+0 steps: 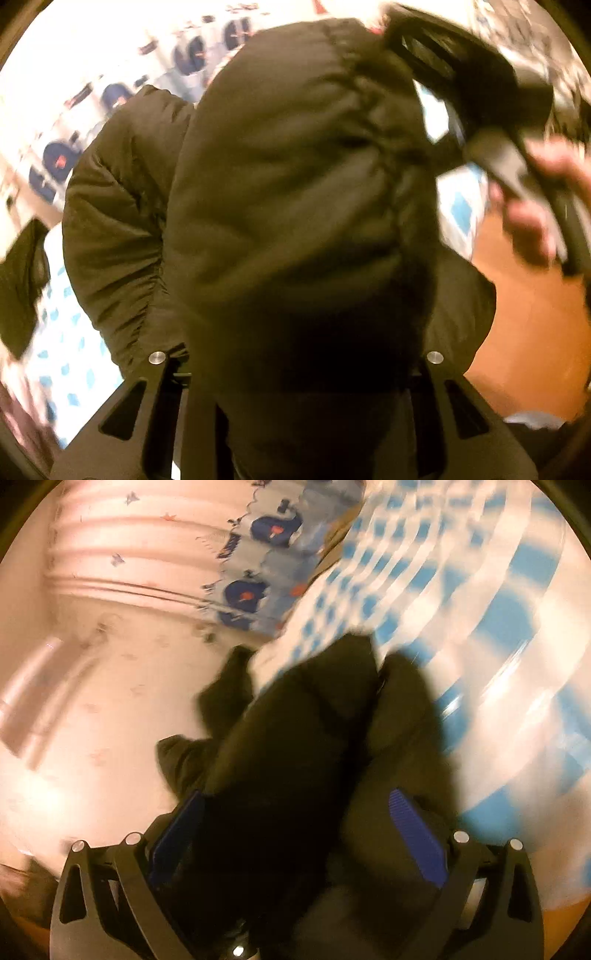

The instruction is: Fold large clothes

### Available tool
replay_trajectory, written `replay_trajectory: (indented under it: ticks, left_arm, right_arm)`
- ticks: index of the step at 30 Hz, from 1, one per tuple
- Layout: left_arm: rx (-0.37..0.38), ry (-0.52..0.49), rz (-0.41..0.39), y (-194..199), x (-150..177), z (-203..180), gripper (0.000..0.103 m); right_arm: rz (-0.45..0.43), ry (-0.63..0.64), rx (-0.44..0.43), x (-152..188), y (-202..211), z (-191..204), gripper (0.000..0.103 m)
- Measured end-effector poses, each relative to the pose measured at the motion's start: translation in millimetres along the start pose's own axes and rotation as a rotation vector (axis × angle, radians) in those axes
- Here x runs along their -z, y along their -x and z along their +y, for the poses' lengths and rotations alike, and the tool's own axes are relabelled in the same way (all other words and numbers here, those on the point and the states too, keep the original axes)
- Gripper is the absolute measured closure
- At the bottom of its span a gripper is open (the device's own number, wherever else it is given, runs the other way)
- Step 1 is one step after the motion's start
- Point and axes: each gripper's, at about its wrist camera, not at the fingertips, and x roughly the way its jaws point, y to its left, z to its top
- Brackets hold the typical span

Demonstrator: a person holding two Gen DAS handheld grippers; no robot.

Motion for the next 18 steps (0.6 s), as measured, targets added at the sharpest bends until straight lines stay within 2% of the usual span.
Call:
replay_trajectory:
  ticks: [3,4,6,7,10,11,12,13,16,18]
  left_arm:
    - [-0.036,-0.140,0.044,-24.0,-0.4,-11.3,0.068]
    - [-0.042,-0.166,0.051,-27.6,-0.4,-16.0,0.062]
    - [-0.076,-0.245,0.075,-37.6,-0.2,-38.5,0.057]
    - [-0.098,-0.275,0.081,-42.8,0.2,-47.0,0.055]
    - [-0.125,-0.311,0.081,-46.3,-1.1,-67.1,0.052]
    - [-0.126,-0.317,0.077,-47.1,0.3,-65.8,0.052]
    - [-0.113,-0.317,0.069,-46.2,4.3,-58.3,0.051]
    - [-0.087,-0.315,0.060,-39.0,8.1,-56.2,0.047]
    - [0.041,-0.264,0.017,-9.2,17.1,-40.5,0.041]
    - [0.187,-0.145,-0.022,17.6,20.8,-11.6,0.041]
  right_arm:
    - [-0.040,0.090,0.046,-13.8,12.4,15.4,0.006]
    - [-0.022,0.138,0.040,-22.9,10.6,27.7,0.006]
    - [0.027,0.213,0.046,-34.4,-0.3,46.6,0.007]
    - [0.078,0.278,0.073,-39.4,-12.9,59.7,0.007]
    - [0.206,0.440,0.212,-46.7,-57.8,77.3,0.007]
    - [0.236,0.477,0.302,-41.9,-69.9,74.5,0.007]
    - [0.240,0.505,0.409,-41.9,-83.4,68.7,0.007]
    - [0.238,0.504,0.446,-39.5,-86.6,61.1,0.007]
    - [0.224,0.448,0.472,-36.8,-86.5,34.6,0.006]
    - [0.224,0.429,0.459,-26.6,-83.0,22.2,0.006]
